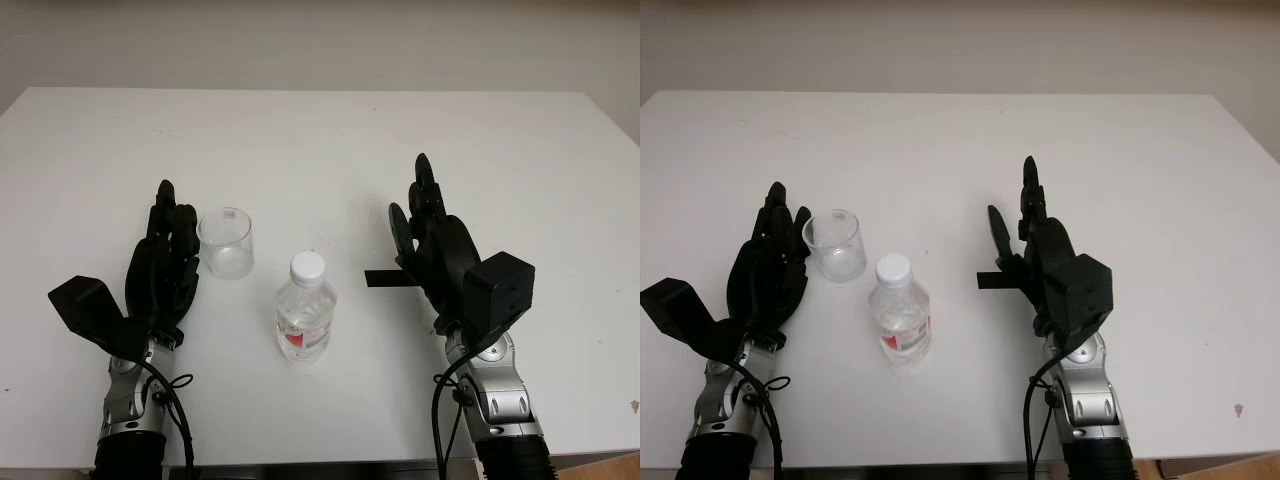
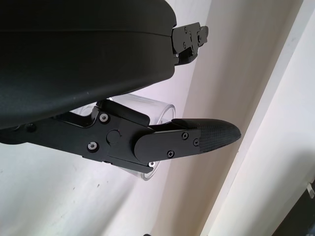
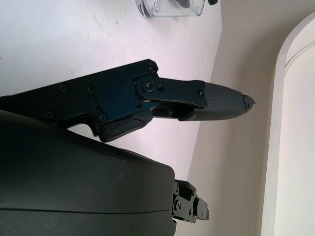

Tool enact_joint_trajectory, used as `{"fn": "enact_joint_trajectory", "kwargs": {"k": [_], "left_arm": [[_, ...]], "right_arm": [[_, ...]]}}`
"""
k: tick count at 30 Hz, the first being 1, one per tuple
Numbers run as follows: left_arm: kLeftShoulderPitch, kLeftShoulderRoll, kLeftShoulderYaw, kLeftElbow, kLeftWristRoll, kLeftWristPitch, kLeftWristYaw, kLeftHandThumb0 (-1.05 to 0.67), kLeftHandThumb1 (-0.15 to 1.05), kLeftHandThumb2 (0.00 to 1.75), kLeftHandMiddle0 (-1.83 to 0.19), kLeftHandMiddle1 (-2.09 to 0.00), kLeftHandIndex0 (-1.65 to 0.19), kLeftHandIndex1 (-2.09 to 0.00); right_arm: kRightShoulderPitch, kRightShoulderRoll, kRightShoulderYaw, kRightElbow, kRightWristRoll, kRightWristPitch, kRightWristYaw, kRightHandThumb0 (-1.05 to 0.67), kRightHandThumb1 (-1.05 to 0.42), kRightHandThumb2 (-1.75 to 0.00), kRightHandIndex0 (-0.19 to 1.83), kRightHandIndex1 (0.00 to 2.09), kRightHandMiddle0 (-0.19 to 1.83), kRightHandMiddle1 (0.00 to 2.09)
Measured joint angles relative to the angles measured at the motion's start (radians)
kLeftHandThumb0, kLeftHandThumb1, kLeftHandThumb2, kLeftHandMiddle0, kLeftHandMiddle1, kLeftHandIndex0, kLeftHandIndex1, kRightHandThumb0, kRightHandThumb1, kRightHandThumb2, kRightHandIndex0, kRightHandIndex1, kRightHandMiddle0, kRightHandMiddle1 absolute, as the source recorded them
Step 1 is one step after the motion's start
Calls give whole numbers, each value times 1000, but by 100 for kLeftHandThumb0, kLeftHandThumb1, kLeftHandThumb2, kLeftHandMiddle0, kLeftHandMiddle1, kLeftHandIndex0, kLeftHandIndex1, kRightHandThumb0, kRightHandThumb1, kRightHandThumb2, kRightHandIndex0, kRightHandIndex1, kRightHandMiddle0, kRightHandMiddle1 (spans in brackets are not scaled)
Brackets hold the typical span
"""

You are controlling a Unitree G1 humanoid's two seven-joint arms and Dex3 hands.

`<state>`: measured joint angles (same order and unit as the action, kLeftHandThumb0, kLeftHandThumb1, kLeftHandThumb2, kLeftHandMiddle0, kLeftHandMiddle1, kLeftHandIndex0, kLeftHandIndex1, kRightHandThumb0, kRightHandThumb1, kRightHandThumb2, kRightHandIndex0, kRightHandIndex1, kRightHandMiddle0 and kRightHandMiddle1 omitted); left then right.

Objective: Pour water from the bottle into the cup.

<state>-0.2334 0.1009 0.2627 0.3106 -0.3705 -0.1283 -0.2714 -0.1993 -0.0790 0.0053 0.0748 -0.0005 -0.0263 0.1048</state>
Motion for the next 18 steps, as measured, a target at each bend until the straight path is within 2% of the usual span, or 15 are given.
{"fn": "enact_joint_trajectory", "kwargs": {"k": [10, 13, 18], "left_arm": [[12, 20, 0, -26, 8, 32, 12, -72, 105, 45, 17, -5, 16, -5], [12, 23, 0, -26, 11, 32, 15, -73, 105, 44, 17, -5, 17, -5], [12, 50, 1, -41, 17, 32, 15, -72, 105, 46, 16, -6, 16, -6]], "right_arm": [[11, 9, 12, -4, 2, 12, 2, -78, -105, -50, -19, 5, -18, 5], [7, 2, 13, -4, 29, 12, 51, -86, -105, -39, -19, 2, -19, 4], [2, -56, -9, -4, 123, -18, 212, -97, -105, -23, -19, 2, -18, 4]]}}
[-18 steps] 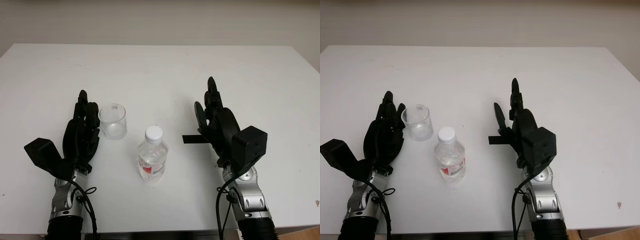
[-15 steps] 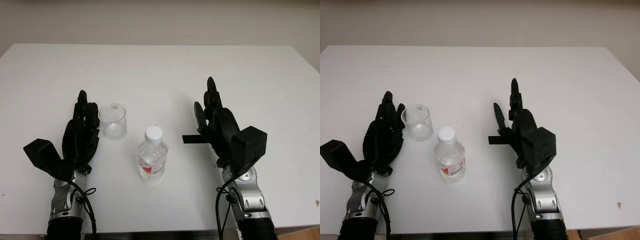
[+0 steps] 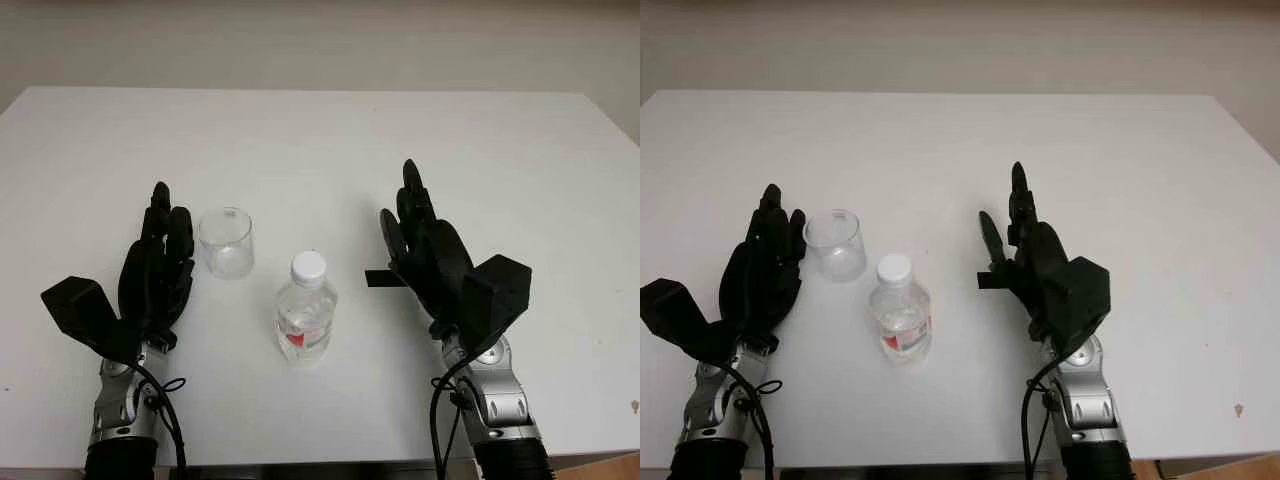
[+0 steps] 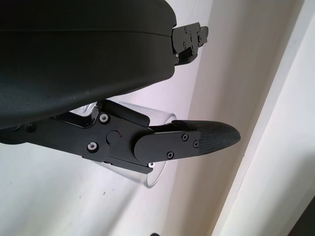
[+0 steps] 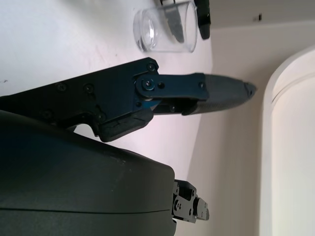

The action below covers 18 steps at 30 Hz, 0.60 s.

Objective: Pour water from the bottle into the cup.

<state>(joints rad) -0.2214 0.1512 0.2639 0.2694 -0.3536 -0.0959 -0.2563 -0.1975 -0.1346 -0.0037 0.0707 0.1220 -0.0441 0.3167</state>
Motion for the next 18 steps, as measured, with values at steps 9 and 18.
{"fn": "enact_joint_trajectory", "kwargs": {"k": [9, 18], "left_arm": [[0, 33, 2, -37, 3, 6, -5, -71, 105, 49, 15, -6, 15, -6], [0, 31, -1, -39, 4, 14, 9, -71, 105, 47, 15, -5, 15, -6]], "right_arm": [[20, -106, 5, -60, 144, 45, 270, -103, -96, -5, -19, 0, -19, 0], [38, -186, 64, -127, 157, 109, 421, -104, -84, -2, -19, 0, -19, 0]]}}
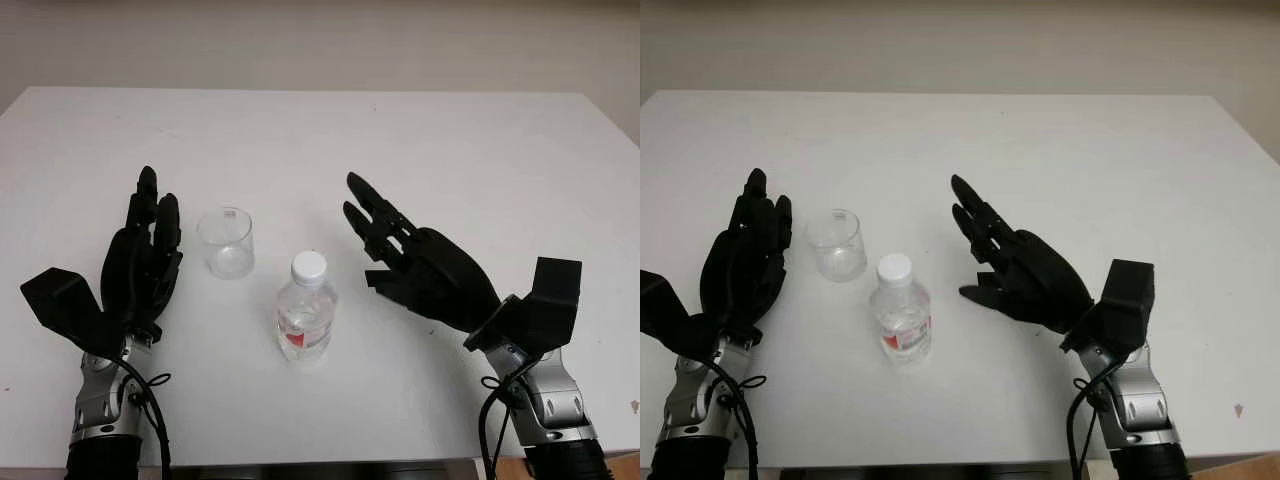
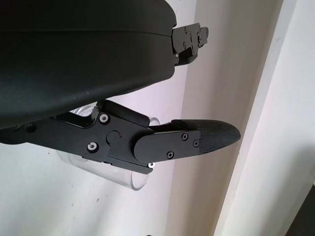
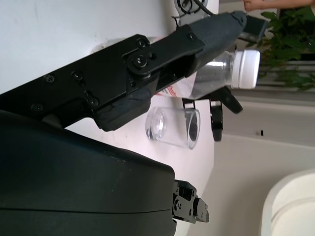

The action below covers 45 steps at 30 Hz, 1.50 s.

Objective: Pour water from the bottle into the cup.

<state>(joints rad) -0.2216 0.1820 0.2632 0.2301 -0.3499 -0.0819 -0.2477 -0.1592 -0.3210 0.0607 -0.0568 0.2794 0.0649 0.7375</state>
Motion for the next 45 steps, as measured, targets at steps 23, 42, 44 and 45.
{"fn": "enact_joint_trajectory", "kwargs": {"k": [23, 42, 44, 45], "left_arm": [[-10, -30, -10, 3, 10, -10, 16, -70, 105, 46, 16, -5, 15, -5], [-10, -44, -15, 12, 12, -22, 20, -71, 105, 45, 16, -5, 16, -5], [-10, -44, -15, 12, 12, -24, 20, -71, 105, 45, 16, -5, 15, -5], [-10, -44, -15, 12, 12, -27, 21, -71, 105, 44, 16, -5, 15, -6]], "right_arm": [[-80, 68, 110, 216, -44, -47, 83, -84, -74, -4, -8, 7, -7, 8], [-146, 62, 159, 230, -71, 2, 154, -82, -74, -6, 25, 20, -8, 82], [-172, 55, 171, 231, -77, 1, 180, -80, -72, -5, 30, 22, -4, 84], [-183, 56, 175, 231, -77, 2, 189, -77, -71, -5, 35, 25, 0, 86]]}}
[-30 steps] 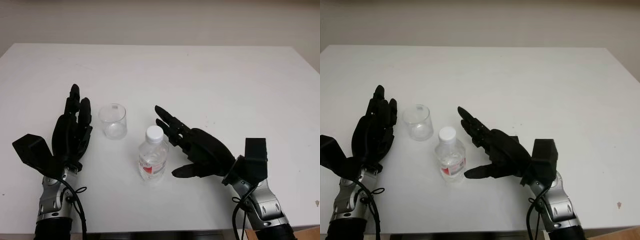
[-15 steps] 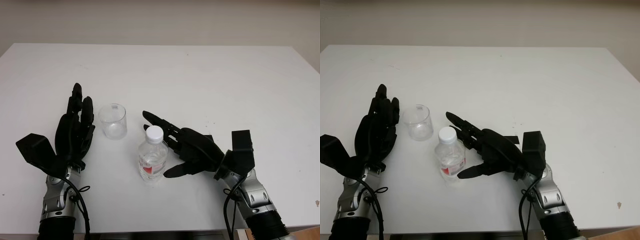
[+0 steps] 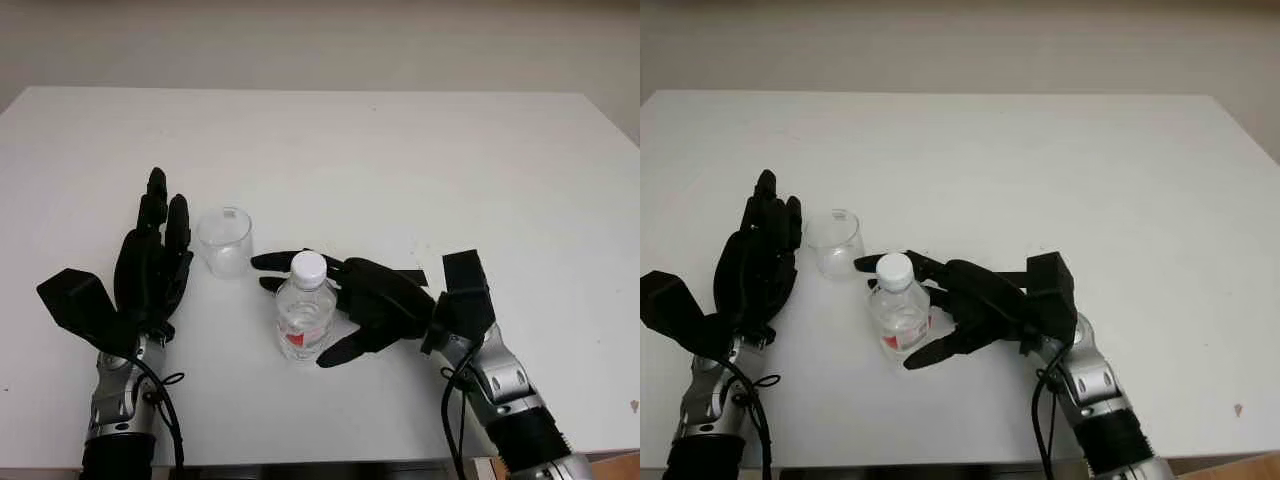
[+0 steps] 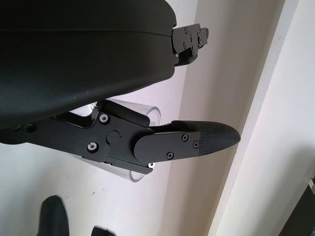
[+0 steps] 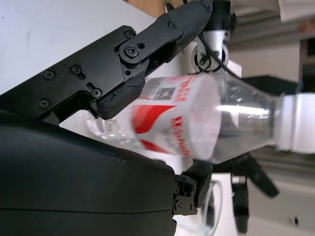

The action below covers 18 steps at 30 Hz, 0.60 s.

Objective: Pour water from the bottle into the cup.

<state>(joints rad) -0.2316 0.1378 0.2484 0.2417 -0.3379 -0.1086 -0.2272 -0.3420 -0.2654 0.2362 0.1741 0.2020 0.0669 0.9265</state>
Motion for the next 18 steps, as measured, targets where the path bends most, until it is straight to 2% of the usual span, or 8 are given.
{"fn": "enact_joint_trajectory", "kwargs": {"k": [3, 6, 7, 9, 11, 15, 17, 18], "left_arm": [[0, -1, 0, 0, 0, -4, 3, -71, 105, 44, 16, -5, 14, -6], [0, -4, 0, 0, 0, -4, 8, -71, 105, 44, 15, -5, 14, -6], [0, -5, 0, 0, 0, -4, 9, -71, 105, 44, 16, -5, 15, -5], [0, -6, -1, 0, 1, -9, 12, -71, 105, 44, 15, -5, 14, -6], [0, -6, -1, -1, 8, -12, 16, -71, 105, 44, 15, -6, 14, -6], [0, -6, -1, -1, 10, -14, 16, -71, 105, 44, 16, -5, 15, -5], [0, -6, 0, -1, 10, -17, 16, -71, 105, 44, 16, -5, 15, -5], [0, -6, 0, -1, 10, -18, 15, -71, 105, 44, 16, -5, 15, -5]], "right_arm": [[-24, 4, 12, 5, -4, -9, 20, -74, -70, -5, 47, 32, 8, 91], [-36, 12, 26, 16, -12, -42, 33, -69, -68, -5, 63, 48, 23, 107], [-42, 13, 32, 21, -18, -56, 36, -62, -68, -6, 72, 57, 35, 116], [-53, 14, 42, 27, -32, -89, 42, -49, -71, -6, 77, 84, 51, 123], [-57, 16, 45, 31, -43, -124, 44, -36, -75, -6, 86, 124, 72, 132], [-58, 23, 52, 36, -56, -148, 39, -40, -79, -6, 108, 190, 85, 172], [-57, 24, 57, 32, -60, -148, 29, -42, -81, -6, 124, 205, 93, 199], [-54, 25, 59, 27, -63, -148, 23, -43, -83, -6, 131, 207, 99, 204]]}}
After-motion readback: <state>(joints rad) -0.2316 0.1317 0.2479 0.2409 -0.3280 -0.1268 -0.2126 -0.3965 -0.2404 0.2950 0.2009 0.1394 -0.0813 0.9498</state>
